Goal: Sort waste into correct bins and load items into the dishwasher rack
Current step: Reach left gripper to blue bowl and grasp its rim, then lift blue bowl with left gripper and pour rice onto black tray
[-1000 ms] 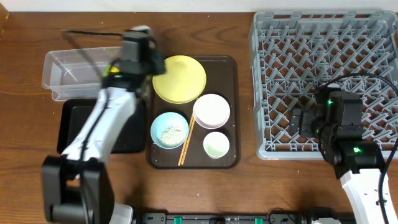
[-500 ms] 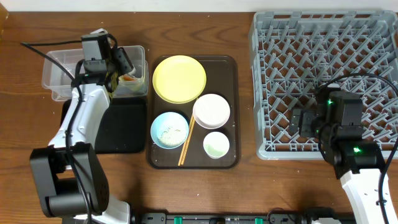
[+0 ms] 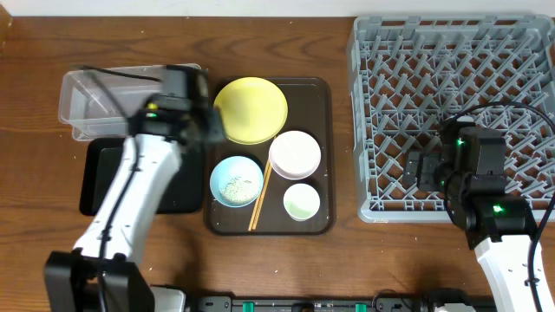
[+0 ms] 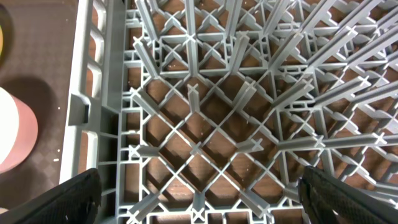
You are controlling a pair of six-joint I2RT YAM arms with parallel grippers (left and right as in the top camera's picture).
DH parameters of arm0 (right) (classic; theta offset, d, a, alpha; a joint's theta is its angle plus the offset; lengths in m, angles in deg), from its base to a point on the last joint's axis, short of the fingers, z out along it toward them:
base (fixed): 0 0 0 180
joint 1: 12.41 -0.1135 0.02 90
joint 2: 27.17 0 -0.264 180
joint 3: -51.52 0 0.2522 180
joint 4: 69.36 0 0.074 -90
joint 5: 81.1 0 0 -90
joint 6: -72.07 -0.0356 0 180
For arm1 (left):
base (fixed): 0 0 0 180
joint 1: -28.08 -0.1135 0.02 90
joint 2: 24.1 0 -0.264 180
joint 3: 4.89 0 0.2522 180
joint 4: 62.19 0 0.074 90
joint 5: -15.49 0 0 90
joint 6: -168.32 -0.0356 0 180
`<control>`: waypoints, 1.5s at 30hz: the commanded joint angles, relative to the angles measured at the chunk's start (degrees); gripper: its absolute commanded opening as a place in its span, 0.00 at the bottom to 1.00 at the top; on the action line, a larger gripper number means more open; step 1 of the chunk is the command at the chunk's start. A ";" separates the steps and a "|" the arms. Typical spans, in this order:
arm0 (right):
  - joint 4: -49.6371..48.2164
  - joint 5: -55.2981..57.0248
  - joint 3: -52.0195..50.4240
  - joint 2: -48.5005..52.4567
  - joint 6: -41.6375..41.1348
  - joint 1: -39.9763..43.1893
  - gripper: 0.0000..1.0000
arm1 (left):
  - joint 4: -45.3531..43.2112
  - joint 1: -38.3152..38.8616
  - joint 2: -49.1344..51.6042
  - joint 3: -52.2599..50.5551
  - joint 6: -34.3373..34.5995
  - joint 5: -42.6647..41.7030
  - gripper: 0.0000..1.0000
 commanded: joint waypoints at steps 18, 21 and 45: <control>0.07 -0.04 1.01 -0.20 -0.37 -0.42 0.99 | 3.13 15.39 16.24 -2.08 4.02 -0.28 0.33; 0.07 -0.04 1.01 -0.20 -0.35 -0.42 0.99 | 2.91 15.39 16.24 -2.08 4.02 -0.26 0.20; 0.33 -0.04 1.01 -0.20 -0.35 -0.42 0.99 | 8.24 6.56 -5.46 -0.11 3.98 -2.89 0.06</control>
